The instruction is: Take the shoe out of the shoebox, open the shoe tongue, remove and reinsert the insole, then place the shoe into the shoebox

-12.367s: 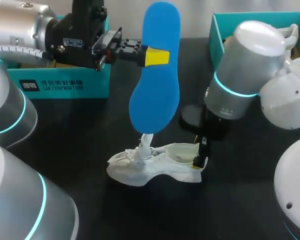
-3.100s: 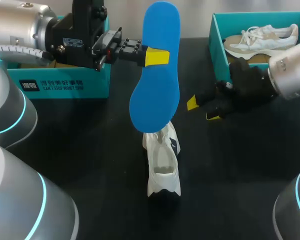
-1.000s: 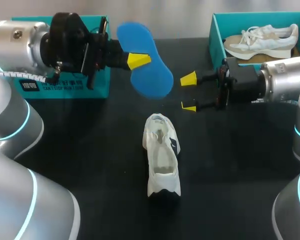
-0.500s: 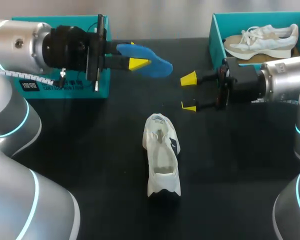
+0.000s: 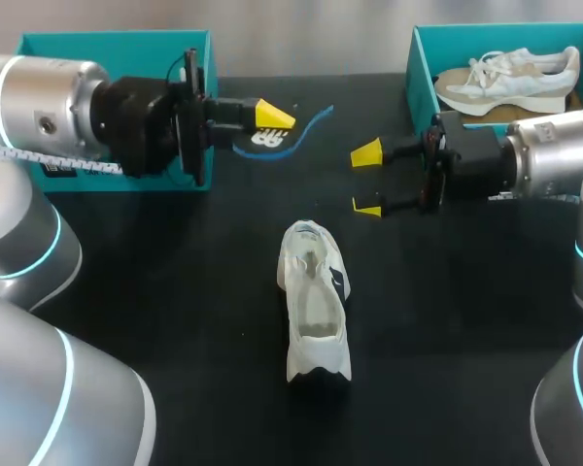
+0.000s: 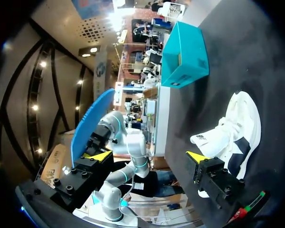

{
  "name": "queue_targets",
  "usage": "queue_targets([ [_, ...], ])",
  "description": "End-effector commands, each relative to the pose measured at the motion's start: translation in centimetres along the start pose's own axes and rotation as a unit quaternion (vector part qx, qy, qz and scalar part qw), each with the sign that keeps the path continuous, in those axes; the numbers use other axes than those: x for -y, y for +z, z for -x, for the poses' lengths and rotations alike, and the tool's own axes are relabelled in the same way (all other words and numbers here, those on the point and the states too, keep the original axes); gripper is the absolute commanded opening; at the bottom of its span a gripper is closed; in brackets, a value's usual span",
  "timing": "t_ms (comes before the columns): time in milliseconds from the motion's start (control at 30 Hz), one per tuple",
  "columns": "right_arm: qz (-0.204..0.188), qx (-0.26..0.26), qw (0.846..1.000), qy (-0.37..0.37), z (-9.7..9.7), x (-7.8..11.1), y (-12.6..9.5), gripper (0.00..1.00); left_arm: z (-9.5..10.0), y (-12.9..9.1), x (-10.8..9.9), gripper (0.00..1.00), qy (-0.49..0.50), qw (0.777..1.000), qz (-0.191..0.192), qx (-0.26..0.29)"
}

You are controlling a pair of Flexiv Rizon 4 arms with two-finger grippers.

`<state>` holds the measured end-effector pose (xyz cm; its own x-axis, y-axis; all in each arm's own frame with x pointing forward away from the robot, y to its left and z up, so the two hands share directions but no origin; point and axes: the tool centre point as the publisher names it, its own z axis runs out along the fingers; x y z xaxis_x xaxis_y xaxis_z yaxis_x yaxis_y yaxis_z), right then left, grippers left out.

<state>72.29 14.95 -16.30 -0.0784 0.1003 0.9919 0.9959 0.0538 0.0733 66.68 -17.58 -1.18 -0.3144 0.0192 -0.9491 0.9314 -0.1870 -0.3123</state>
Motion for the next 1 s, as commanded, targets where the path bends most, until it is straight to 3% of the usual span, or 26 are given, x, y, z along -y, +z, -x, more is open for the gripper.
queue_targets([
  [33, 0.0, 0.001, 1.0, 0.001, 0.0, -0.1, 0.2, 1.0, -0.4, 0.0, 0.4, 0.0, 0.166, 0.986, 0.023, 0.009],
  [200, 0.0, 0.001, 1.0, 0.001, 0.0, -0.1, 0.2, 1.0, -2.8, -0.5, -1.0, 0.0, 0.228, 0.972, 0.056, 0.0],
  [333, 0.0, 0.001, 1.0, 0.001, 0.0, -0.1, 0.2, 1.0, -4.7, -0.8, -2.5, 0.0, 0.238, 0.97, 0.05, 0.019],
  [467, 0.0, 0.001, 1.0, 0.001, 0.0, -0.1, 0.2, 1.0, -6.6, -1.2, -4.1, 0.0, 0.295, 0.954, 0.057, -0.009],
  [867, 0.0, 0.001, 1.0, 0.001, 0.0, -0.1, 0.2, 1.0, -9.1, -3.0, -6.9, 0.0, 0.355, 0.931, 0.084, -0.026],
  [1000, 0.0, 0.001, 1.0, 0.001, 0.0, -0.1, 0.2, 1.0, -9.5, -3.6, -7.7, 0.0, 0.339, 0.935, 0.105, -0.025],
])
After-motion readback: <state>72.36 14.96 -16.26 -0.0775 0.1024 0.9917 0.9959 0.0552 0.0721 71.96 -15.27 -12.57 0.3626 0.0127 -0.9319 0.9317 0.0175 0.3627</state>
